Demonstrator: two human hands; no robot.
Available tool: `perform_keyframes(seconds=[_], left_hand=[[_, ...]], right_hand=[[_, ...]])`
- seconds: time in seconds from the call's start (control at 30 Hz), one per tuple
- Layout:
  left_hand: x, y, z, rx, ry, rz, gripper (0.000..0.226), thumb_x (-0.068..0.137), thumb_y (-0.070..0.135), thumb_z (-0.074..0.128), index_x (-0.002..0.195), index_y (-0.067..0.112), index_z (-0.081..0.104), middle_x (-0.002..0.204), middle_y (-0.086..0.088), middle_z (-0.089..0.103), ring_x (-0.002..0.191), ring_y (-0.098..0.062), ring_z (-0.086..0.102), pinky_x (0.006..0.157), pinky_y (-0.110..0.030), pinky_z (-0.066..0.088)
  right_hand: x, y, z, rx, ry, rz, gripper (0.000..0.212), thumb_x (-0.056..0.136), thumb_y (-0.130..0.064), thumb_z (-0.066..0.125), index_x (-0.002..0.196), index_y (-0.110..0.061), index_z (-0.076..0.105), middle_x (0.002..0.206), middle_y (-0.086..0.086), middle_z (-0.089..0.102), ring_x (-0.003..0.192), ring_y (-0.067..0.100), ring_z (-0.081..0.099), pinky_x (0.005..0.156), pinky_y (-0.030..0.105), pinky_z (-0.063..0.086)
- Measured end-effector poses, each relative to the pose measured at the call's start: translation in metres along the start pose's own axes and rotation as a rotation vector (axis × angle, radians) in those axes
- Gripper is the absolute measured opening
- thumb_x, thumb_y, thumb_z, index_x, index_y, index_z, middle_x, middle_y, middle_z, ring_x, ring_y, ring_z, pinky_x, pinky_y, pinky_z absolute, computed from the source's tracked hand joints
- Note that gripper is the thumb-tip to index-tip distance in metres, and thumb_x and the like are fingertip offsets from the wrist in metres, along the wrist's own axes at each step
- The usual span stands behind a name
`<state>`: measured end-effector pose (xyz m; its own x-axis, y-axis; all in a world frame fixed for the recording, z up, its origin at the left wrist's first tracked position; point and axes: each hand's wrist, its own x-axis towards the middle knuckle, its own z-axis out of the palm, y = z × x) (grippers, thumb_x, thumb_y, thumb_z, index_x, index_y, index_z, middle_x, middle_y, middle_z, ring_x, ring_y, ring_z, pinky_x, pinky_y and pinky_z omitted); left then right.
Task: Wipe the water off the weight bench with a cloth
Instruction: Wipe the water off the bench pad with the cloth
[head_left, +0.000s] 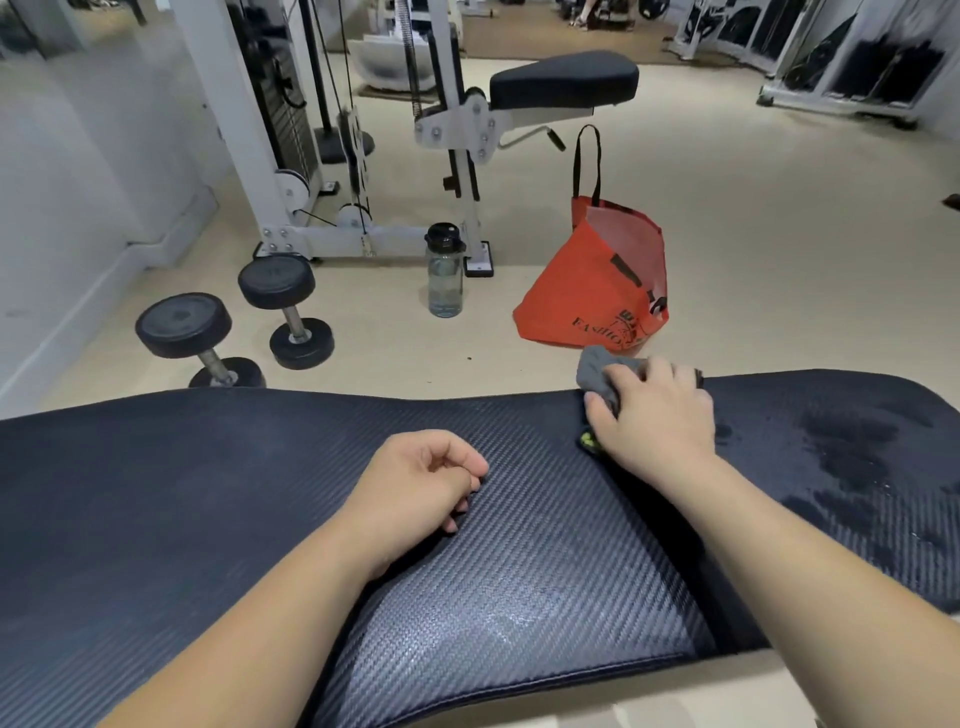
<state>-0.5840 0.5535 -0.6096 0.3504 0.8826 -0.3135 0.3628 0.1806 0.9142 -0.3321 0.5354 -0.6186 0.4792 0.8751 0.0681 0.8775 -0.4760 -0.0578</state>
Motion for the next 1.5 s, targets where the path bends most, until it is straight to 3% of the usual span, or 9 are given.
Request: perform_keyframes(seconds=[0.23, 0.43, 0.57, 0.7, 0.93, 1.13, 1.3, 1.37, 1.5], left_hand=[[0.001, -0.004, 0.001, -0.026, 0.052, 0.026, 0.026, 0.087, -0.011, 0.057, 0.071, 0.004, 0.071, 0.063, -0.006, 0.064, 0.053, -0.013, 0.056, 0.044, -0.024, 0.05], [0.001, -0.005, 0.007, 0.082, 0.088, 0.044, 0.022, 0.085, 0.004, 0.06, 0.074, 0.015, 0.076, 0.073, -0.014, 0.074, 0.057, -0.014, 0.06, 0.06, -0.032, 0.054], [0.002, -0.007, 0.013, 0.183, 0.134, 0.103, 0.018, 0.078, 0.018, 0.06, 0.074, 0.029, 0.074, 0.057, 0.009, 0.066, 0.051, -0.01, 0.054, 0.063, -0.032, 0.049], [0.002, -0.001, 0.016, 0.422, 0.189, 0.136, 0.013, 0.08, 0.016, 0.058, 0.07, 0.022, 0.064, 0.057, 0.008, 0.063, 0.059, -0.015, 0.056, 0.07, -0.038, 0.055], [0.013, 0.029, 0.048, 0.662, 0.133, 0.204, 0.016, 0.081, 0.023, 0.054, 0.073, 0.029, 0.066, 0.069, 0.013, 0.068, 0.071, -0.013, 0.064, 0.071, -0.037, 0.059], [0.042, 0.052, 0.08, 0.947, 0.083, 0.448, 0.014, 0.081, 0.018, 0.051, 0.081, 0.027, 0.061, 0.102, 0.007, 0.061, 0.099, -0.022, 0.059, 0.08, -0.038, 0.053], [0.046, 0.031, 0.081, 1.131, 0.102, 0.479, 0.034, 0.077, 0.029, 0.037, 0.085, 0.02, 0.068, 0.098, 0.004, 0.062, 0.098, -0.023, 0.061, 0.072, -0.039, 0.057], [0.04, 0.022, 0.087, 1.181, 0.124, 0.512, 0.043, 0.078, 0.033, 0.027, 0.082, 0.019, 0.068, 0.095, 0.004, 0.061, 0.095, -0.021, 0.059, 0.066, -0.038, 0.056], [0.041, 0.02, 0.086, 1.136, 0.153, 0.508, 0.045, 0.078, 0.035, 0.03, 0.081, 0.018, 0.071, 0.093, 0.003, 0.064, 0.096, -0.026, 0.06, 0.071, -0.04, 0.058]], right_hand=[[-0.047, -0.068, 0.002, 0.112, 0.003, -0.624, 0.05, 0.088, -0.061, 0.047, 0.13, -0.037, 0.062, 0.113, 0.002, 0.055, 0.113, 0.029, 0.052, 0.091, 0.045, 0.042], [-0.008, -0.012, -0.002, 0.0, 0.035, -0.053, 0.046, 0.096, -0.056, 0.042, 0.129, -0.029, 0.059, 0.126, 0.009, 0.056, 0.121, 0.035, 0.048, 0.096, 0.049, 0.04], [-0.054, -0.04, -0.008, 0.017, 0.037, -0.314, 0.042, 0.093, -0.054, 0.045, 0.121, -0.027, 0.061, 0.12, 0.007, 0.056, 0.116, 0.033, 0.051, 0.091, 0.051, 0.04], [-0.088, -0.026, -0.012, 0.138, -0.019, -0.64, 0.045, 0.087, -0.063, 0.049, 0.119, -0.036, 0.065, 0.105, -0.002, 0.055, 0.103, 0.028, 0.054, 0.083, 0.046, 0.045], [-0.038, 0.069, -0.01, 0.071, 0.011, -0.075, 0.044, 0.093, -0.062, 0.049, 0.131, -0.041, 0.06, 0.118, 0.0, 0.052, 0.115, 0.03, 0.046, 0.093, 0.044, 0.043], [-0.064, 0.054, -0.01, 0.193, -0.04, -0.498, 0.05, 0.084, -0.071, 0.046, 0.125, -0.048, 0.061, 0.106, -0.008, 0.051, 0.109, 0.024, 0.048, 0.089, 0.042, 0.041], [-0.016, 0.094, -0.01, 0.112, 0.019, -0.007, 0.047, 0.092, -0.067, 0.047, 0.131, -0.045, 0.06, 0.12, -0.002, 0.053, 0.118, 0.029, 0.044, 0.096, 0.045, 0.038], [-0.018, 0.083, -0.009, 0.08, 0.023, 0.028, 0.045, 0.095, -0.063, 0.046, 0.132, -0.041, 0.06, 0.126, 0.001, 0.052, 0.122, 0.031, 0.043, 0.098, 0.047, 0.037], [-0.055, 0.043, -0.014, 0.23, -0.053, -0.392, 0.049, 0.089, -0.067, 0.052, 0.131, -0.043, 0.061, 0.116, -0.004, 0.052, 0.117, 0.025, 0.044, 0.098, 0.046, 0.038]])
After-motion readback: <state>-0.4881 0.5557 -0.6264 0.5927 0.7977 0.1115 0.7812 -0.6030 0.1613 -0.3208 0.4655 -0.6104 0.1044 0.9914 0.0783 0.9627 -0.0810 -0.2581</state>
